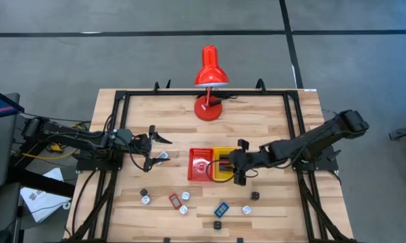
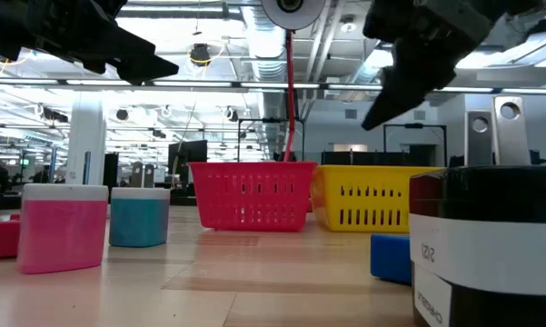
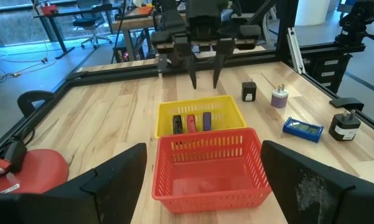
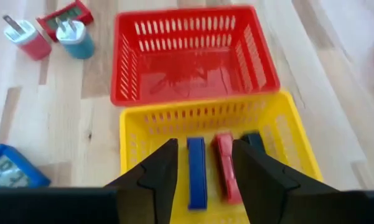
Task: Pick & Place Office items
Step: Put the white digital timer into the yellow bin
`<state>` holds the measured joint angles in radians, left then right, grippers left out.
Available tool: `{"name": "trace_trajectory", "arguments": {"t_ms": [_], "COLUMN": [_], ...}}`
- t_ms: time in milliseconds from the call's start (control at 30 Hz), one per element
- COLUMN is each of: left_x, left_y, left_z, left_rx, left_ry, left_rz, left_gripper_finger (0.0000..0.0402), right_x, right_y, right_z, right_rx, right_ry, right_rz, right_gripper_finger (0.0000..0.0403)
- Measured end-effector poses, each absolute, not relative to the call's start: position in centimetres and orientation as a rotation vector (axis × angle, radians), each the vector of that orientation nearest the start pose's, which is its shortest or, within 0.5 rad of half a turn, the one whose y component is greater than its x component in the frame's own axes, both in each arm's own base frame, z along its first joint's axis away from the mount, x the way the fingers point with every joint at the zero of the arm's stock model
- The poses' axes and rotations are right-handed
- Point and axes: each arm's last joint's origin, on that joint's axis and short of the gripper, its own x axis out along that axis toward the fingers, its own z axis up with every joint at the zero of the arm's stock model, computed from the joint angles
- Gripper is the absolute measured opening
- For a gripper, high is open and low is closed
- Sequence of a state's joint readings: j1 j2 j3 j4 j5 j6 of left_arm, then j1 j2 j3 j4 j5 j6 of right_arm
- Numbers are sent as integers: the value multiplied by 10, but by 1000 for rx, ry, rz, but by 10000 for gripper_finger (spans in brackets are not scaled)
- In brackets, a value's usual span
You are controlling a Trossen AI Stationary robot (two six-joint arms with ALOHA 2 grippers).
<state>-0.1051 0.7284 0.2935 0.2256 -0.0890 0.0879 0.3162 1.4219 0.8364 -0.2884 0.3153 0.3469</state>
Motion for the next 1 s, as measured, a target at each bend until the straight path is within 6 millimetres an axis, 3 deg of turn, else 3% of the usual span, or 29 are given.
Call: {"name": "trace_trajectory", "arguments": {"t_ms": [133, 333, 467, 733, 1000], "left_x": [164, 164, 164, 148, 157], "left_y": [-15, -15, -13, -4, -7], "left_z": [210, 210, 207, 170, 141], "left_rx": [108, 107, -38, -259, -242], "left_ry": [207, 207, 241, 585, 799], "left_rz": [-26, -25, 56, 412, 437], "left_gripper_finger": [310, 310, 310, 310, 310], "right_x": [265, 266, 266, 268, 269], "right_y": [79, 74, 70, 63, 56], "right_z": [205, 202, 202, 202, 202], "right_rx": [80, 84, 87, 98, 109], "right_ry": [840, 865, 872, 874, 873], "right_rz": [-159, -182, -197, -222, -246], "right_gripper_finger": [166, 233, 257, 260, 260]}}
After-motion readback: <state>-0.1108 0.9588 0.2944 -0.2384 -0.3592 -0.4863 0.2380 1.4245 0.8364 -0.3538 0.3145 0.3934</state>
